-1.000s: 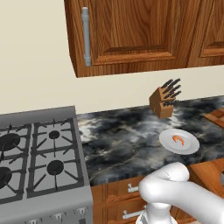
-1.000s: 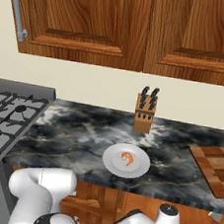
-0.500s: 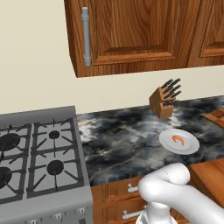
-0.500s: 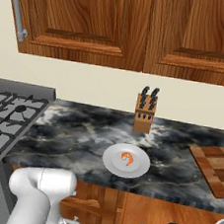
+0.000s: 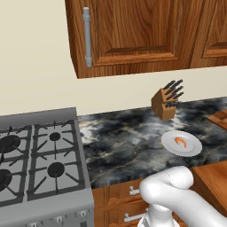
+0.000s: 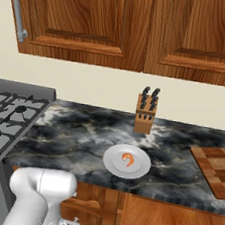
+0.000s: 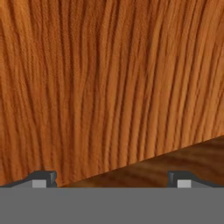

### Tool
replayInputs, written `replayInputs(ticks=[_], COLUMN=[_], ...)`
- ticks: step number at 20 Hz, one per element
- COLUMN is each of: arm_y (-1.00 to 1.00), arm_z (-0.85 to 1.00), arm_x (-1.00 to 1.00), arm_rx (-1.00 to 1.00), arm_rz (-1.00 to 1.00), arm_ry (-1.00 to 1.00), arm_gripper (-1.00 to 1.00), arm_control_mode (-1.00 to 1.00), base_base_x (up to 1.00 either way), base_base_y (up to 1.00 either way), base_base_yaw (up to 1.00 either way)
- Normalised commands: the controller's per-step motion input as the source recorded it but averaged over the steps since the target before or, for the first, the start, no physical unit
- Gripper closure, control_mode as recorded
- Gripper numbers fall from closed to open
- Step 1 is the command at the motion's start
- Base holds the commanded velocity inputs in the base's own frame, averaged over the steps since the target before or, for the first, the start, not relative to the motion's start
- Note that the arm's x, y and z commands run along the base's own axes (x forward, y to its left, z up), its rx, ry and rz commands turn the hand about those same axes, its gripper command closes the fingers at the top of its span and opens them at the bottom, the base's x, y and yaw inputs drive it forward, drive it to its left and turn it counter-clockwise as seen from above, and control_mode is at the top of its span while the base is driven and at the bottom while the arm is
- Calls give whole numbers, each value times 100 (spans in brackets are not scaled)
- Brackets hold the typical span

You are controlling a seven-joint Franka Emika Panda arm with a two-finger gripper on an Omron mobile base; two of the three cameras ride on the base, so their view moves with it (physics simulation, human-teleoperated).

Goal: Pick up the knife from the drawer and place it on the cutting board. Then place the meat from the plate to the cutting board.

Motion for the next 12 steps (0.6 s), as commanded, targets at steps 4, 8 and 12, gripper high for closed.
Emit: replayInputs(ticks=[4, 8, 12], arm_y=[11, 14, 15], arm_z=[32, 48, 40], arm_x=[6, 31, 49], arm_rx=[0, 0, 0], arm_rz=[-4, -10, -12], arm_ry=[0, 0, 0], arm_gripper=[-100, -100, -100], arm_control_mode=[-100, -100, -100], base_base_x=[0, 0, 0], base_base_y=[0, 0, 0], base_base_yaw=[0, 0, 0])
